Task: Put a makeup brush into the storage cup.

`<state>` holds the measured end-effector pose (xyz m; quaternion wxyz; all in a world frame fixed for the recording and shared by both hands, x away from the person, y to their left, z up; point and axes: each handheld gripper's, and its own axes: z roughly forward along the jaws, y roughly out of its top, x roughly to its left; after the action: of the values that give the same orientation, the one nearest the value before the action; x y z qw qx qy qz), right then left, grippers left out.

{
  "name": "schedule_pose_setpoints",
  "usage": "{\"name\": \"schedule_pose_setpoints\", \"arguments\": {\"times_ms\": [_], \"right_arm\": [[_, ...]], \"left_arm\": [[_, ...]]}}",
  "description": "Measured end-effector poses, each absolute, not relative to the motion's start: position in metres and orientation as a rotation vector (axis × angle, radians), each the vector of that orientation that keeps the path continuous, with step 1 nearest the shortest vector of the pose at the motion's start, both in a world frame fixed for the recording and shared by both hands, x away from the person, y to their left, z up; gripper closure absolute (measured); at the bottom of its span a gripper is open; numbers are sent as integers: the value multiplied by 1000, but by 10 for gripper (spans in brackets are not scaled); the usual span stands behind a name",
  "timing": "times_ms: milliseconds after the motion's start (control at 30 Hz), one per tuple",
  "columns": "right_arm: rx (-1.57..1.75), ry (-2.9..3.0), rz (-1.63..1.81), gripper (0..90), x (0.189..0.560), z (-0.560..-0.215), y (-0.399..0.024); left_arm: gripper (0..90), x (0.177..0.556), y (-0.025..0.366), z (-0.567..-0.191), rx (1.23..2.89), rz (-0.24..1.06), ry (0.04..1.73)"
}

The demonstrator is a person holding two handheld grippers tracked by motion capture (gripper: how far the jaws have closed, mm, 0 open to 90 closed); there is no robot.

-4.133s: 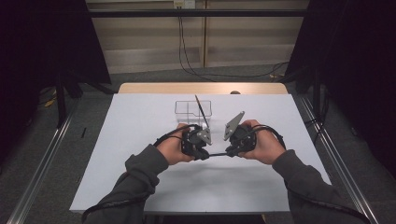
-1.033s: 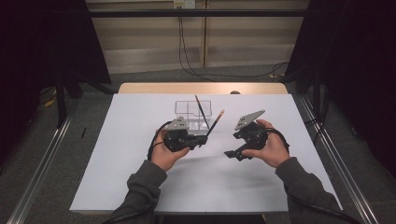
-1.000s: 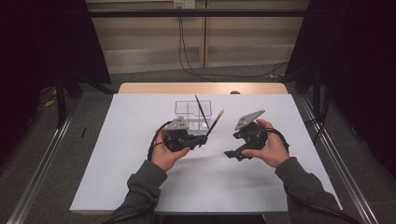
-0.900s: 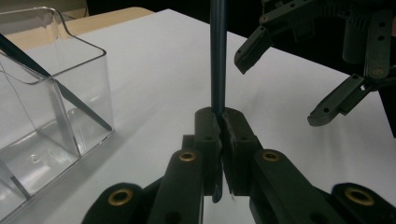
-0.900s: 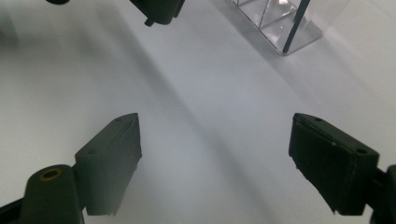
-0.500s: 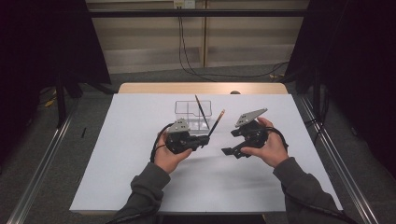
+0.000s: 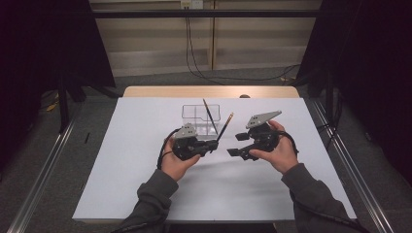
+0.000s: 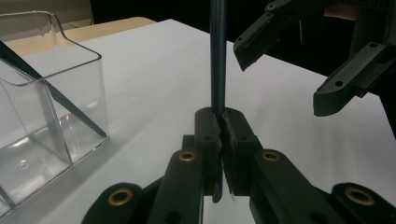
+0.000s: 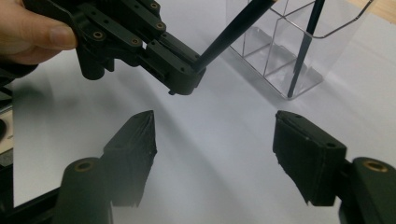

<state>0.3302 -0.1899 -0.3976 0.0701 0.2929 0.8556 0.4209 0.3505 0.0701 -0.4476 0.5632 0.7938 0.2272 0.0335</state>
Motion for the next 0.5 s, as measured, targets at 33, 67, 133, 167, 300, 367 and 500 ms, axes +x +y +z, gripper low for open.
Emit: {"name": "schedule_pose_setpoints", "arguments": {"times_ms": [33, 67, 133, 167, 300, 367, 500], "right_arm": [[885, 2569, 1263, 325, 330, -397, -190], [882, 2568, 1270, 340, 330, -396, -189], [887, 2555, 1285, 370, 331, -395, -190], [886, 2549, 1294, 390, 331, -394, -190], [892, 2538, 1318, 437, 331, -392, -189], [895, 2535, 1339, 453, 331, -391, -189], [904, 2522, 1363, 494, 331, -389, -188]], "left_arm": [[855, 350, 70, -448, 1868, 80, 534], [855, 350, 70, -448, 1866, 79, 534], [855, 350, 69, -448, 1872, 79, 538], [855, 350, 69, -449, 1867, 79, 540], [855, 349, 67, -449, 1871, 81, 535], [855, 349, 66, -449, 1866, 80, 529], [855, 348, 64, -450, 1870, 79, 527]]}}
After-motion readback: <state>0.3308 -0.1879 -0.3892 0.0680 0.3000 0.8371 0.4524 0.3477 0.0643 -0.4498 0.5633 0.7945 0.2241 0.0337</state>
